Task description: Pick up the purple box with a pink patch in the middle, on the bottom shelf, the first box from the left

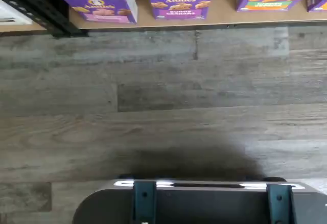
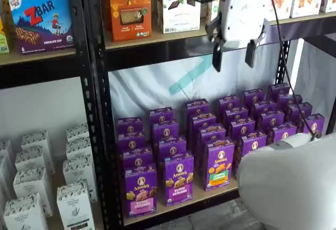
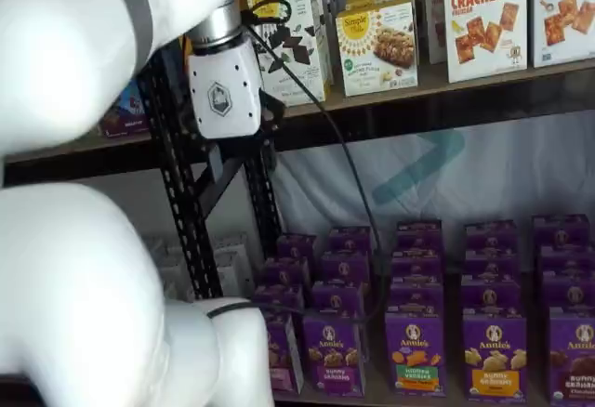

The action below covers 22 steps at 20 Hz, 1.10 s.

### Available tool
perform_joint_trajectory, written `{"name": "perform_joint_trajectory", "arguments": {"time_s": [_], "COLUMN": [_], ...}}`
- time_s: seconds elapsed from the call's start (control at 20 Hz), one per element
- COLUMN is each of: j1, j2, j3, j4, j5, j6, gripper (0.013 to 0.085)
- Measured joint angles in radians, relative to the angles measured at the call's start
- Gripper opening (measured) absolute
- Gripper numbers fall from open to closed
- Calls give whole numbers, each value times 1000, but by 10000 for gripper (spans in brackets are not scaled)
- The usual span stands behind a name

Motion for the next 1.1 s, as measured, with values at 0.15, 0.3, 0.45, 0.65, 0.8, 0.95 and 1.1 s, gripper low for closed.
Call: {"name": "perform_joint_trajectory", "arguments": {"time_s": [0.15,0.3,0.45,0.65,0.8,0.95,1.1], "j1": [24,36,40,53,72,91,103], "j2": [13,29,32,40,82,132,207], "j3": [55,110,191,274,307,349,372], "j4": [-17,-25,-23,-16,-30,-51,-59], "j5": [-55,-117,-234,-377,-442,-537,-611], "j6": [22,34,37,46,68,95,112], "gripper": [850,850,850,850,850,850,850]}}
